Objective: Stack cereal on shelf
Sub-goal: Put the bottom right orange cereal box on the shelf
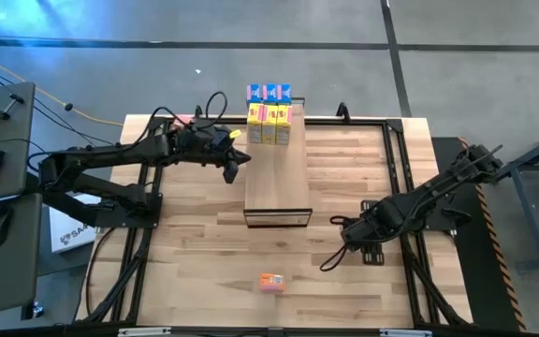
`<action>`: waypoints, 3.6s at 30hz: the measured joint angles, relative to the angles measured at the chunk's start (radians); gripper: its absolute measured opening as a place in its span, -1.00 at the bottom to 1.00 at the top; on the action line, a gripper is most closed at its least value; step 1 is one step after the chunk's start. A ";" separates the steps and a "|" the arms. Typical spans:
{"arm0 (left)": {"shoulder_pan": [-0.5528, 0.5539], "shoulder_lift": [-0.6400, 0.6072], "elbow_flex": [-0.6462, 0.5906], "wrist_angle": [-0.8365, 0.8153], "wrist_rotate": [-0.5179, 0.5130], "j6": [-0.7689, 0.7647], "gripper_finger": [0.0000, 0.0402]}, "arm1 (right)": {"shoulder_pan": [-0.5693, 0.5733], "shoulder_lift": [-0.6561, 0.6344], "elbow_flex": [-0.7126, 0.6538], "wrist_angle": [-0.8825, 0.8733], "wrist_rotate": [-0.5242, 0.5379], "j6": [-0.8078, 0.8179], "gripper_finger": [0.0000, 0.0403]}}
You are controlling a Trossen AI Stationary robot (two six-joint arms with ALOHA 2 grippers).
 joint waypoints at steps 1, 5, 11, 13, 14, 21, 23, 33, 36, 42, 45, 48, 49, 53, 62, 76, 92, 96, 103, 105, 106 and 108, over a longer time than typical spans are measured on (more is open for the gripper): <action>0.000 -0.009 0.000 0.000 -0.014 0.001 -1.00 | -0.002 0.000 0.020 -0.003 0.000 0.012 0.05; 0.002 -0.059 0.000 0.003 -0.040 0.017 -1.00 | -0.030 0.000 0.139 -0.040 -0.029 0.097 0.05; 0.003 -0.167 0.000 -0.013 -0.078 0.045 -1.00 | -0.097 0.000 0.424 -0.153 -0.072 0.328 0.05; 0.011 -0.196 0.000 -0.039 -0.085 0.045 -1.00 | -0.123 -0.001 0.528 -0.181 -0.057 0.417 0.05; 0.016 -0.208 0.000 -0.054 -0.086 0.046 -1.00 | -0.138 -0.001 0.578 -0.188 -0.045 0.458 0.05; 0.042 -0.250 0.000 -0.149 -0.089 0.097 -1.00 | -0.153 0.033 0.753 -0.330 0.053 0.427 0.06; 0.042 -0.253 0.000 -0.160 -0.089 0.098 -1.00 | -0.142 0.068 0.735 -0.336 0.010 0.336 0.11; 0.040 -0.253 0.000 -0.174 -0.078 0.095 -1.00 | -0.075 0.226 0.559 -0.337 -0.044 -0.009 0.44; 0.040 -0.253 0.000 -0.177 -0.078 0.088 -1.00 | -0.070 0.229 0.484 -0.337 -0.028 -0.063 0.46; 0.040 -0.248 0.000 -0.178 -0.078 0.087 -1.00 | -0.065 0.179 0.316 -0.288 -0.043 -0.115 0.46; 0.040 -0.249 0.000 -0.176 -0.079 0.076 -1.00 | -0.065 0.155 0.249 -0.236 -0.043 -0.114 0.46; 0.040 -0.249 0.000 -0.177 -0.082 0.071 -1.00 | -0.065 0.142 0.202 -0.222 0.017 -0.115 0.46; 0.040 -0.249 0.000 -0.177 -0.084 0.071 -1.00 | -0.065 0.142 0.188 -0.222 0.035 -0.115 0.46; 0.040 -0.248 0.000 -0.177 -0.085 0.069 -1.00 | -0.065 0.139 0.139 -0.182 -0.027 -0.125 0.46; 0.041 -0.248 0.000 -0.177 -0.100 0.069 -1.00 | -0.055 0.140 0.079 -0.091 -0.038 -0.105 0.40; 0.040 -0.246 0.000 -0.216 -0.100 0.044 -1.00 | -0.097 0.054 0.171 -0.202 0.058 0.156 0.11; -0.289 -0.278 -0.166 -0.123 -0.133 -0.173 -1.00 | -0.279 -0.326 -0.149 0.420 0.018 0.129 -0.91; -0.420 -0.277 -0.218 -0.106 -0.269 -0.303 -1.00 | -0.228 -0.323 -0.116 0.460 0.020 0.066 -0.99; -0.563 -0.276 -0.243 -0.105 -0.402 -0.425 -1.00 | -0.165 -0.246 -0.114 0.205 0.074 0.361 -0.91; -0.589 -0.263 -0.243 -0.105 -0.411 -0.400 -1.00 | -0.167 -0.201 -0.115 0.108 0.125 0.446 -0.90; -0.598 -0.259 -0.243 -0.109 -0.410 -0.385 -1.00 | -0.171 -0.174 -0.115 0.084 0.148 0.474 -0.90; -0.616 -0.259 -0.243 -0.106 -0.407 -0.348 -1.00 | -0.173 -0.119 -0.115 0.090 0.200 0.493 -0.91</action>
